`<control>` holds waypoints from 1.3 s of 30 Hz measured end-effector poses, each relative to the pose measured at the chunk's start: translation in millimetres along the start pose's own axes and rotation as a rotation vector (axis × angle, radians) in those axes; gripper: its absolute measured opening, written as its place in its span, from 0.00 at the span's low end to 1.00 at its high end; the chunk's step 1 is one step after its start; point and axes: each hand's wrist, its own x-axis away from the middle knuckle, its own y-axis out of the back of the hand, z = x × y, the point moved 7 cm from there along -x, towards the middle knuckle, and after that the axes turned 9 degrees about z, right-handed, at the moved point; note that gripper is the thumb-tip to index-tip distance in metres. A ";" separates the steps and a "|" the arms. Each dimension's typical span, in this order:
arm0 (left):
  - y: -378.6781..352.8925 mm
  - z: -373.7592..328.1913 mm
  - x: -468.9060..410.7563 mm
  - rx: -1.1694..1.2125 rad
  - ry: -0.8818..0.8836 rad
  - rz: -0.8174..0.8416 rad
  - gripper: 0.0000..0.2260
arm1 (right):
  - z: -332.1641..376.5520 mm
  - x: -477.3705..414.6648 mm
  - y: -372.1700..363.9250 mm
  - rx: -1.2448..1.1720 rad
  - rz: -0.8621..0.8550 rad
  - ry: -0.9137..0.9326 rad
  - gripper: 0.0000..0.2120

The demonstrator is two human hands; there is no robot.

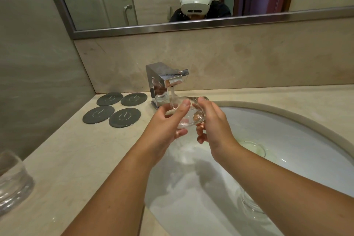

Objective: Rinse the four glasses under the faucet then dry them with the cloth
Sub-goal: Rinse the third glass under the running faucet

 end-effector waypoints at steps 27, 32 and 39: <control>12.1 1.9 -3.8 -0.124 -0.007 -0.108 0.46 | -7.8 -1.1 -3.1 -0.012 0.017 -0.085 0.17; 5.9 -1.6 -4.3 -0.072 -0.074 -0.017 0.34 | -13.2 0.2 0.0 0.031 0.000 -0.212 0.34; -3.9 1.1 -3.6 -0.032 -0.032 0.033 0.32 | -16.6 1.5 3.4 -0.061 -0.031 -0.238 0.26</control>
